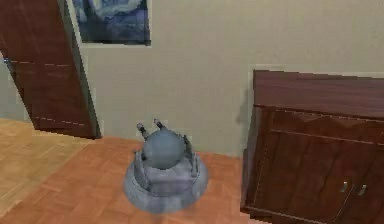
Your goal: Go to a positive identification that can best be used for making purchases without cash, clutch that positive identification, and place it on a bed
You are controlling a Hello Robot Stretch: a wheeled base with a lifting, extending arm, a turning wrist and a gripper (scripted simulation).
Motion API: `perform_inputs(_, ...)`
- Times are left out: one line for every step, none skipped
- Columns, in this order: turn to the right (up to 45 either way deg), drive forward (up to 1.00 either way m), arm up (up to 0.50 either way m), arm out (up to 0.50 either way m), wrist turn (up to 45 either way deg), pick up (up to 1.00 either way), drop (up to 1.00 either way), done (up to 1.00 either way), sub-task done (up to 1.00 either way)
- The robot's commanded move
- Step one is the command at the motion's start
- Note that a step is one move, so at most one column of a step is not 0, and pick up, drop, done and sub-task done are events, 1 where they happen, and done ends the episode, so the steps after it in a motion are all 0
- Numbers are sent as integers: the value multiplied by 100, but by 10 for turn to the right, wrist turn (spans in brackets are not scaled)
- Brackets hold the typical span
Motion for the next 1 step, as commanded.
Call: perform_inputs(450, 0, 0, 0, 0, 0, 0, 0, 0)
